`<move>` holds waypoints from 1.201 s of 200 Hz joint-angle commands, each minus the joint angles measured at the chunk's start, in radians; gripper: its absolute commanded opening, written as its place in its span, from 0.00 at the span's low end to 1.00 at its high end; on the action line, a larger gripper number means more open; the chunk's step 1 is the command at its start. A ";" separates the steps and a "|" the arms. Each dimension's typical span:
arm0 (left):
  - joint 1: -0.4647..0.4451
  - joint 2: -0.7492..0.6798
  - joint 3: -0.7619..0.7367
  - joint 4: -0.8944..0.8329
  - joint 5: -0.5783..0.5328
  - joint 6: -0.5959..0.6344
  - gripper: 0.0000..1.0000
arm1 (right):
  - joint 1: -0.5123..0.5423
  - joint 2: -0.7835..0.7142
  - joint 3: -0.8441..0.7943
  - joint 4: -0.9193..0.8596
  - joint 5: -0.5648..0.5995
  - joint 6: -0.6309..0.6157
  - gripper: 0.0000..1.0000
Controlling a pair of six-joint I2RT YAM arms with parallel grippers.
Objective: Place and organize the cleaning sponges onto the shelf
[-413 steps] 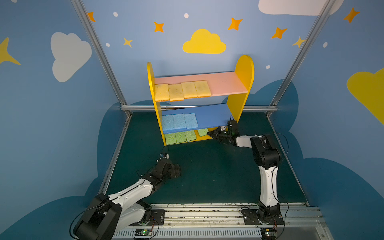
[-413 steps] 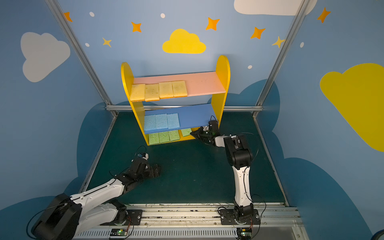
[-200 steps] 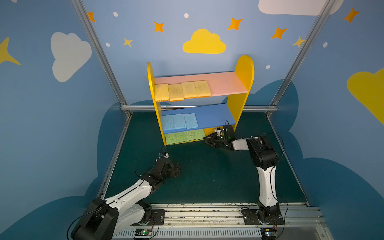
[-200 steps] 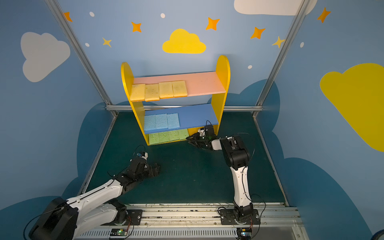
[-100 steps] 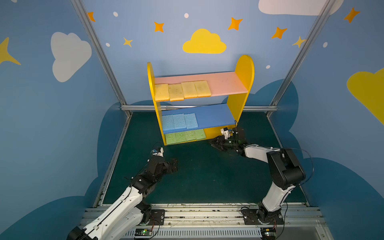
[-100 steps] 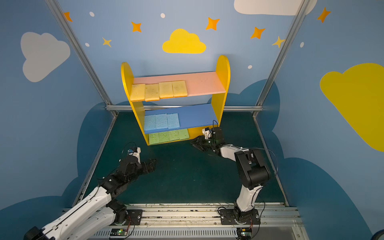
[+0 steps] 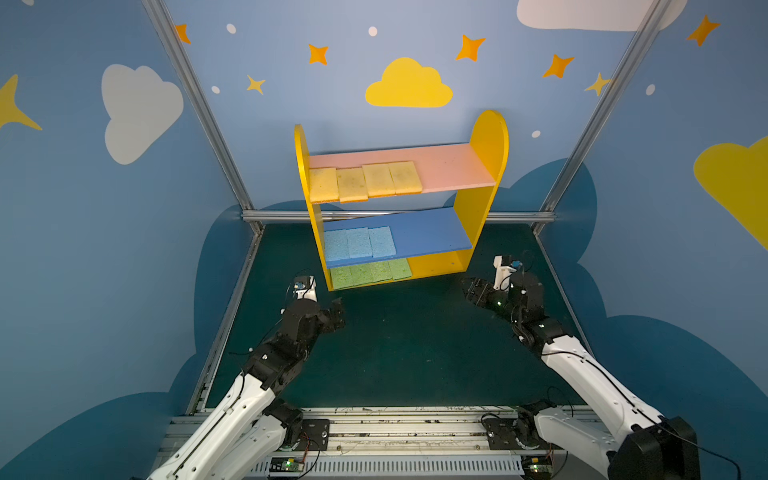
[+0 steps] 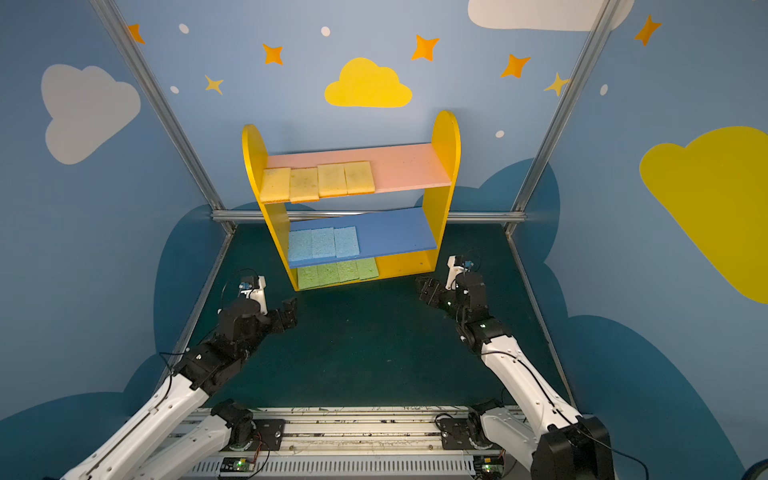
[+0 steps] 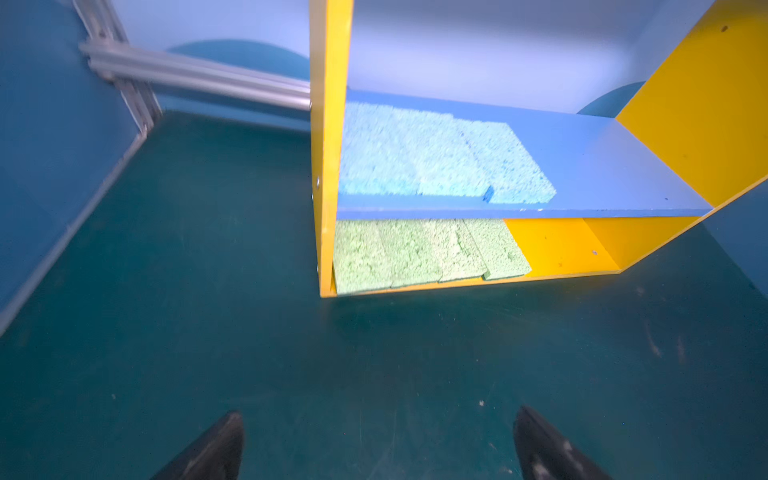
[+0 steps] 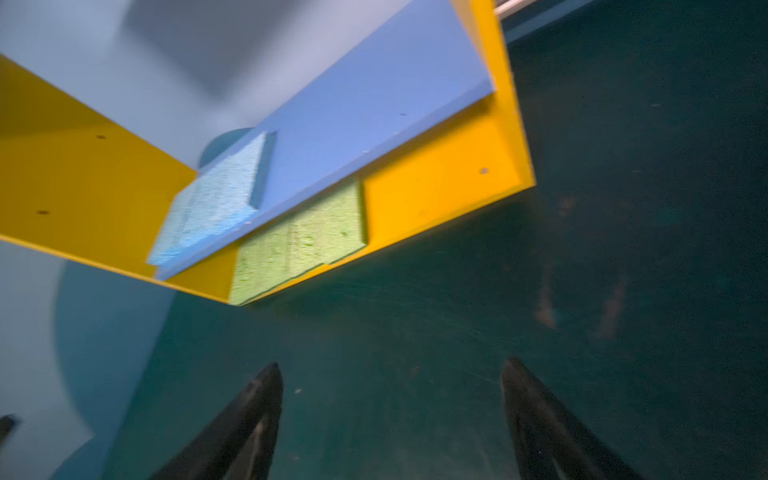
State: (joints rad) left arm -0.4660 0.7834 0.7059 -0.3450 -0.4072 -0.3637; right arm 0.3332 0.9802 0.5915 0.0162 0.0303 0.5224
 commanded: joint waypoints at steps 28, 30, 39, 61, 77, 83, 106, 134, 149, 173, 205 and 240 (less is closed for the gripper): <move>0.250 0.163 0.070 0.029 0.179 0.118 1.00 | -0.038 -0.142 -0.238 0.294 0.486 -0.223 0.86; 0.266 0.173 0.068 0.036 0.194 0.118 1.00 | -0.040 -0.145 -0.248 0.310 0.484 -0.226 0.87; 0.335 0.219 0.060 0.069 0.254 0.118 1.00 | -0.055 -0.149 -0.284 0.376 0.475 -0.243 0.88; 0.451 0.330 0.036 0.183 0.338 0.120 1.00 | -0.089 -0.107 -0.272 0.338 0.482 -0.257 0.88; 0.505 0.411 0.032 0.242 0.379 0.124 1.00 | -0.109 -0.040 -0.230 0.262 0.488 -0.250 0.88; 0.522 0.443 0.030 0.265 0.393 0.123 1.00 | -0.114 -0.010 -0.230 0.275 0.490 -0.252 0.88; 0.590 0.550 0.036 0.337 0.464 0.122 1.00 | -0.121 0.091 -0.244 0.353 0.510 -0.267 0.88; 0.609 0.639 -0.005 0.515 0.462 0.144 1.00 | -0.128 0.156 -0.216 0.359 0.510 -0.278 0.88; 0.609 0.682 -0.019 0.576 0.437 0.169 1.00 | -0.129 0.170 -0.208 0.367 0.519 -0.293 0.88; 0.615 0.734 -0.055 0.685 0.439 0.209 1.00 | -0.129 0.181 -0.224 0.429 0.542 -0.328 0.90; 0.607 0.798 -0.027 0.698 0.452 0.227 1.00 | -0.153 0.282 -0.316 0.741 0.579 -0.391 0.94; 0.562 0.722 -0.149 0.849 0.386 0.261 1.00 | -0.157 0.253 -0.284 0.617 0.563 -0.326 0.94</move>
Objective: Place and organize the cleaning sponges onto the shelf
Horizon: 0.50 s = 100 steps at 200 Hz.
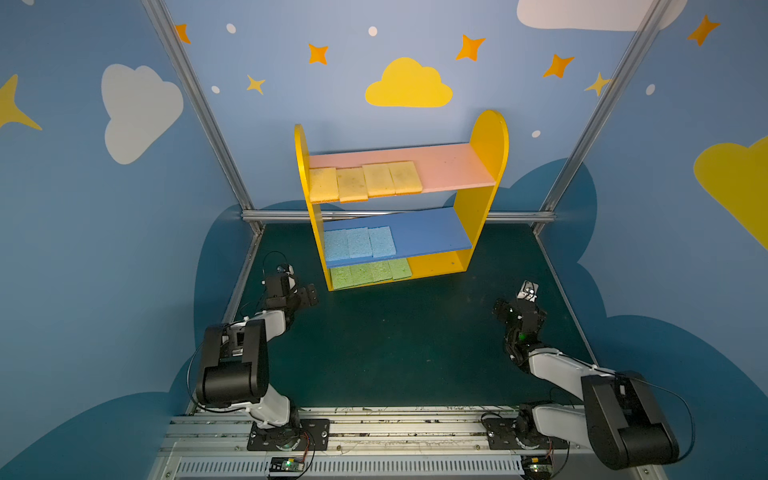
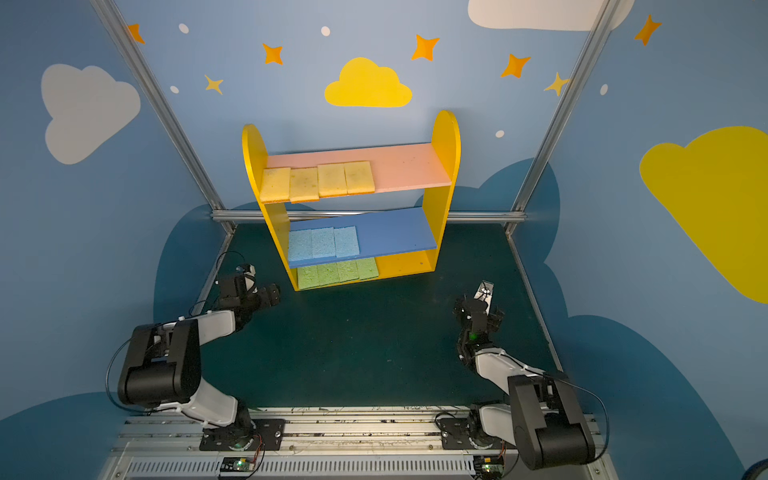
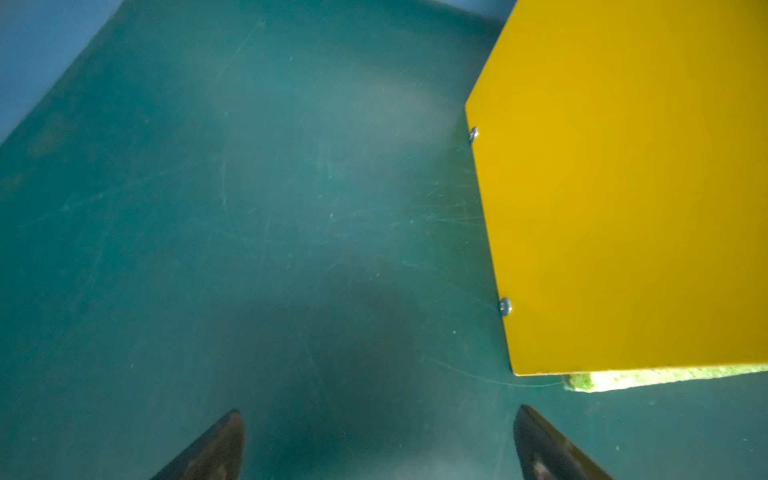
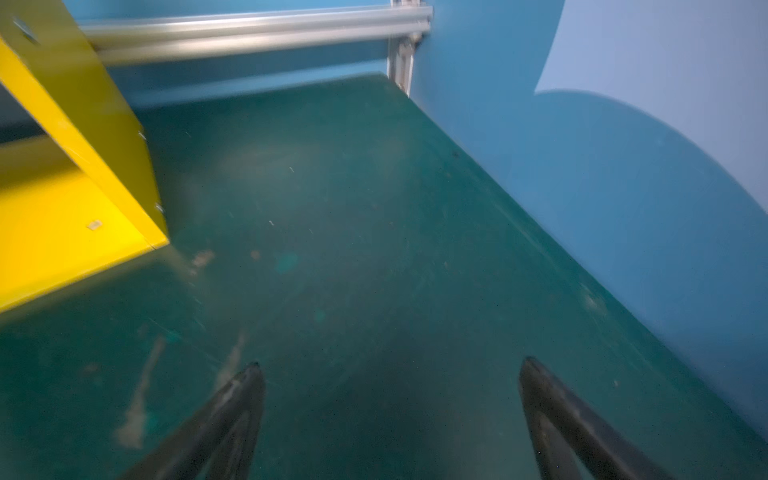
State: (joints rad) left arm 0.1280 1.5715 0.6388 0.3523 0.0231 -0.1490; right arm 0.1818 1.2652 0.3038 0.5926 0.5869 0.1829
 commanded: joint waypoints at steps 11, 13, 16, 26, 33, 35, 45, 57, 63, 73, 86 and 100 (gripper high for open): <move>-0.069 -0.099 -0.164 0.270 -0.123 0.061 1.00 | -0.003 -0.039 -0.006 0.049 0.003 0.008 0.95; -0.076 -0.105 -0.179 0.293 -0.137 0.065 1.00 | -0.003 -0.042 -0.005 0.043 0.001 0.012 0.95; -0.088 -0.110 -0.203 0.328 -0.154 0.071 1.00 | -0.002 -0.046 -0.008 0.041 -0.001 0.014 0.95; -0.116 -0.103 -0.276 0.469 -0.163 0.106 1.00 | -0.001 -0.048 -0.029 0.084 -0.001 0.002 0.95; -0.143 -0.076 -0.329 0.587 -0.157 0.144 1.00 | 0.003 -0.059 -0.044 0.088 -0.001 0.001 0.95; -0.152 -0.067 -0.341 0.621 -0.156 0.156 1.00 | 0.004 -0.061 -0.049 0.109 -0.001 0.001 0.95; -0.201 -0.022 -0.378 0.753 -0.199 0.206 1.00 | 0.012 -0.073 -0.088 0.179 0.003 -0.010 0.94; -0.216 -0.014 -0.392 0.788 -0.237 0.207 1.00 | 0.032 -0.088 -0.149 0.278 0.015 -0.025 0.95; -0.217 -0.023 -0.383 0.760 -0.241 0.204 1.00 | 0.041 -0.090 -0.178 0.328 0.021 -0.032 0.95; -0.216 -0.048 -0.340 0.636 -0.260 0.190 1.00 | 0.053 -0.083 -0.201 0.385 0.032 -0.043 0.94; -0.181 -0.052 -0.267 0.494 -0.190 0.172 1.00 | 0.060 -0.070 -0.171 0.348 0.037 -0.056 0.95; -0.135 -0.042 -0.223 0.420 -0.101 0.148 1.00 | 0.059 -0.051 -0.097 0.238 -0.003 -0.072 0.94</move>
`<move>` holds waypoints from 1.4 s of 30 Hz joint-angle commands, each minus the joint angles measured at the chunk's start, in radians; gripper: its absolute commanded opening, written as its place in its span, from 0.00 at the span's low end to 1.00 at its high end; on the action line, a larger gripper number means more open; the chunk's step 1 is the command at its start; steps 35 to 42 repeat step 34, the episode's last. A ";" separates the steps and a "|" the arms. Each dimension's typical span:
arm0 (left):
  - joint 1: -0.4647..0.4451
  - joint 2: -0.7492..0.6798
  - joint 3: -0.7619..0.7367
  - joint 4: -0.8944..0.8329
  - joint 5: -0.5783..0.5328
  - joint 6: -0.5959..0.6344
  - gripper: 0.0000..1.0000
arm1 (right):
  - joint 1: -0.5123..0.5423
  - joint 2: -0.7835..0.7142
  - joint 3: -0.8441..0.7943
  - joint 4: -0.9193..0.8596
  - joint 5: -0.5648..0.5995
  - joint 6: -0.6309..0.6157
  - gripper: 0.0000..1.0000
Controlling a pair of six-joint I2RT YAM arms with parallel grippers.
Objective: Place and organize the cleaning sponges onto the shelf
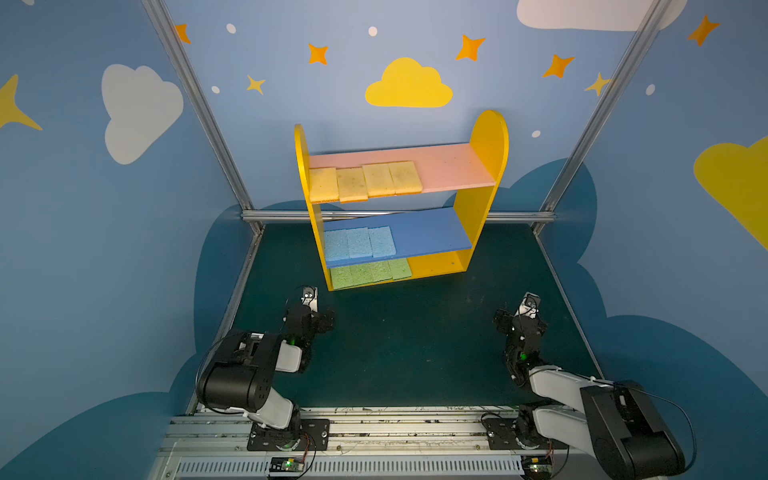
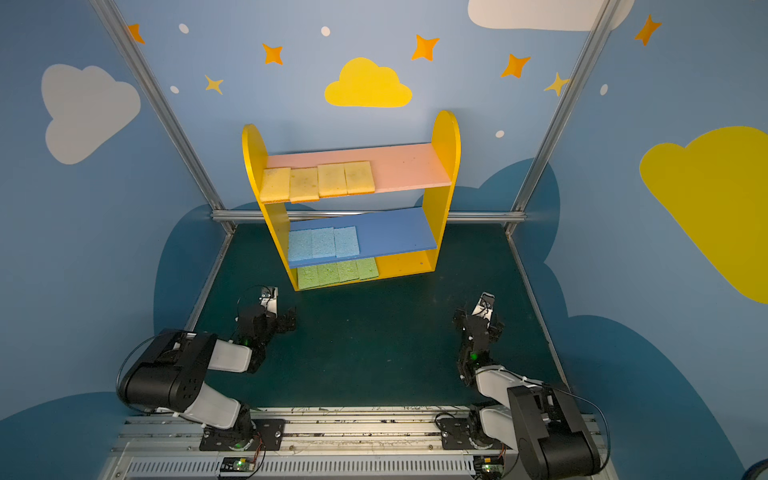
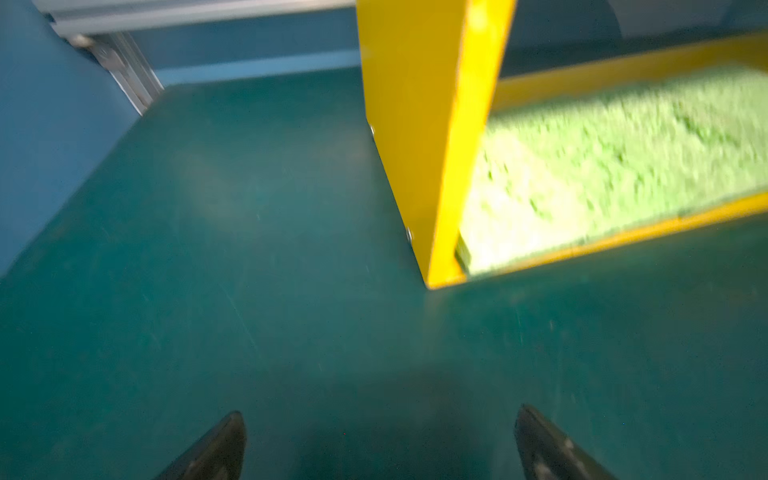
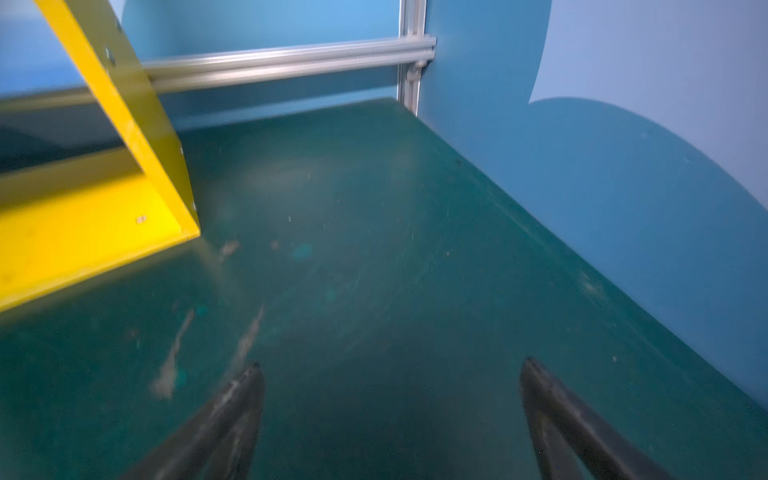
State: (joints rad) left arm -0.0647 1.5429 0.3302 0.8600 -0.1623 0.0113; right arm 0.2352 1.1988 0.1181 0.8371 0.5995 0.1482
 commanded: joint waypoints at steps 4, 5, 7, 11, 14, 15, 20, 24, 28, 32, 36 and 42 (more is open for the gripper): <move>0.077 -0.015 0.091 -0.101 0.130 -0.012 1.00 | 0.002 0.088 0.179 -0.095 -0.119 -0.099 0.95; 0.074 -0.017 0.087 -0.096 0.130 -0.009 1.00 | -0.008 0.110 0.203 -0.117 -0.155 -0.112 0.95; 0.067 -0.021 0.078 -0.082 0.115 -0.003 1.00 | -0.084 0.151 0.216 -0.127 -0.284 -0.068 0.95; 0.050 -0.023 0.065 -0.061 0.074 0.000 1.00 | -0.114 0.226 0.240 -0.070 -0.281 -0.095 0.95; 0.051 -0.020 0.074 -0.076 0.064 -0.006 1.00 | -0.138 0.256 0.413 -0.395 -0.317 -0.022 0.95; 0.051 -0.019 0.079 -0.082 0.062 -0.007 1.00 | -0.176 0.250 0.377 -0.336 -0.385 -0.009 0.95; 0.053 -0.021 0.077 -0.081 0.064 -0.008 1.00 | -0.187 0.244 0.387 -0.363 -0.400 -0.001 0.95; 0.054 -0.020 0.081 -0.085 0.065 -0.011 1.00 | -0.180 0.242 0.385 -0.360 -0.391 -0.003 0.95; 0.056 -0.018 0.082 -0.087 0.072 -0.011 1.00 | -0.175 0.243 0.386 -0.361 -0.382 -0.008 0.95; 0.057 -0.020 0.081 -0.088 0.072 -0.010 1.00 | -0.176 0.245 0.389 -0.364 -0.386 -0.008 0.95; 0.057 -0.020 0.082 -0.088 0.072 -0.011 1.00 | -0.177 0.245 0.389 -0.365 -0.387 -0.007 0.95; 0.057 -0.020 0.082 -0.088 0.072 -0.011 1.00 | -0.177 0.245 0.389 -0.365 -0.387 -0.007 0.95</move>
